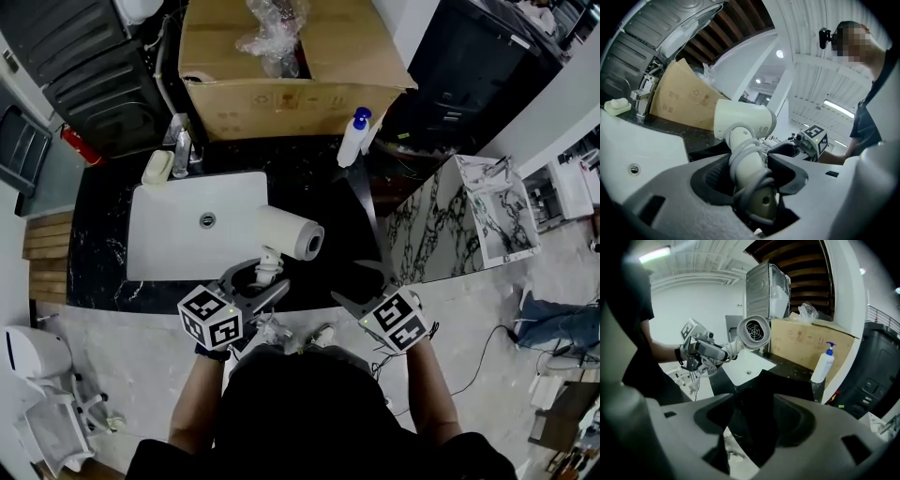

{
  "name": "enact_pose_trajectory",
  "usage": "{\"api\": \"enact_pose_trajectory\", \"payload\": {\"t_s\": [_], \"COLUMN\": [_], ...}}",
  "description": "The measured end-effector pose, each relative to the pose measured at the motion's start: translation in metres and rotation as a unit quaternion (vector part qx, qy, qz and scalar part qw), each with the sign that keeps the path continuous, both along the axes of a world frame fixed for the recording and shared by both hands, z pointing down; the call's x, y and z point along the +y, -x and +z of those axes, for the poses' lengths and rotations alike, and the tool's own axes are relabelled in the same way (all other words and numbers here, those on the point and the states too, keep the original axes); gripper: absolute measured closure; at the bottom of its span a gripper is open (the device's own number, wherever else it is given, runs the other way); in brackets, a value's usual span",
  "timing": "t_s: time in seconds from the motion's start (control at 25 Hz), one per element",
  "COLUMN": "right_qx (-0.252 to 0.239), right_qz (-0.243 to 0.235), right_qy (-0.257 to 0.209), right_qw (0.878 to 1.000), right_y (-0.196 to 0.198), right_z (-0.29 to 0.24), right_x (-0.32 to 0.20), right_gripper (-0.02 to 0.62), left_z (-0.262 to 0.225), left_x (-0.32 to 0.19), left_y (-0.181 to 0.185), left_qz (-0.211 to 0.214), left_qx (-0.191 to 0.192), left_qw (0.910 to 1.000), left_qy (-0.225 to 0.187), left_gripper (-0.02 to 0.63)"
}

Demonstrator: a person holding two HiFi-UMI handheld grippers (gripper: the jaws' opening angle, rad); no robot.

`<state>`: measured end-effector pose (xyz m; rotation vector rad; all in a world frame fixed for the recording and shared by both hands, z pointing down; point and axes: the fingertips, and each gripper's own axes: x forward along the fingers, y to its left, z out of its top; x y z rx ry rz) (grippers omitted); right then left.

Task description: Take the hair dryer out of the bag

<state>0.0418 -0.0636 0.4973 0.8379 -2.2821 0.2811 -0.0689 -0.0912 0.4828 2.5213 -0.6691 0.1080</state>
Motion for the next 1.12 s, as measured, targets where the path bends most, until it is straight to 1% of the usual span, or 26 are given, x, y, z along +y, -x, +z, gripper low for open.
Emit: {"api": "enact_pose_trajectory", "payload": {"t_s": [0.16,0.32,0.36,0.44,0.56,0.64,0.8,0.92,1.12], "right_qx": [-0.007,-0.026,-0.029,-0.038,-0.055,-0.058,-0.067,-0.081,-0.114], "right_qz": [0.019,0.059,0.071,0.091,0.111,0.123,0.162,0.206,0.27], "right_qy": [-0.027,-0.059,-0.064,-0.068,-0.078,-0.087,-0.104,-0.12,-0.15], "right_qw": [0.999,0.996,0.995,0.993,0.989,0.987,0.979,0.968,0.944], "right_y": [-0.001,-0.007,-0.01,-0.016,-0.021,-0.027,-0.055,-0.083,-0.125], "right_z": [-0.009,-0.023,-0.025,-0.027,-0.034,-0.038,-0.042,-0.05,-0.069], "right_x": [-0.007,-0.02,-0.024,-0.029,-0.034,-0.036,-0.036,-0.037,-0.037], "right_gripper": [0.395,0.505,0.544,0.57,0.581,0.581,0.583,0.583,0.583], "left_z": [-0.004,-0.007,-0.007,-0.008,-0.01,-0.012,-0.014,-0.018,-0.022], "left_x": [-0.004,-0.009,-0.01,-0.013,-0.017,-0.02,-0.026,-0.029,-0.03], "left_y": [0.0,0.0,0.0,0.001,0.001,0.003,0.011,0.018,0.027], "left_qz": [-0.007,-0.024,-0.029,-0.039,-0.054,-0.068,-0.099,-0.119,-0.143], "left_qx": [-0.006,-0.016,-0.019,-0.026,-0.037,-0.043,-0.049,-0.049,-0.058], "left_qw": [0.9999,0.9994,0.9992,0.9985,0.997,0.9956,0.9921,0.9894,0.9846], "left_qy": [-0.007,-0.018,-0.021,-0.028,-0.041,-0.049,-0.059,-0.068,-0.082], "left_gripper": [0.364,0.364,0.364,0.364,0.364,0.364,0.364,0.364,0.364]}}
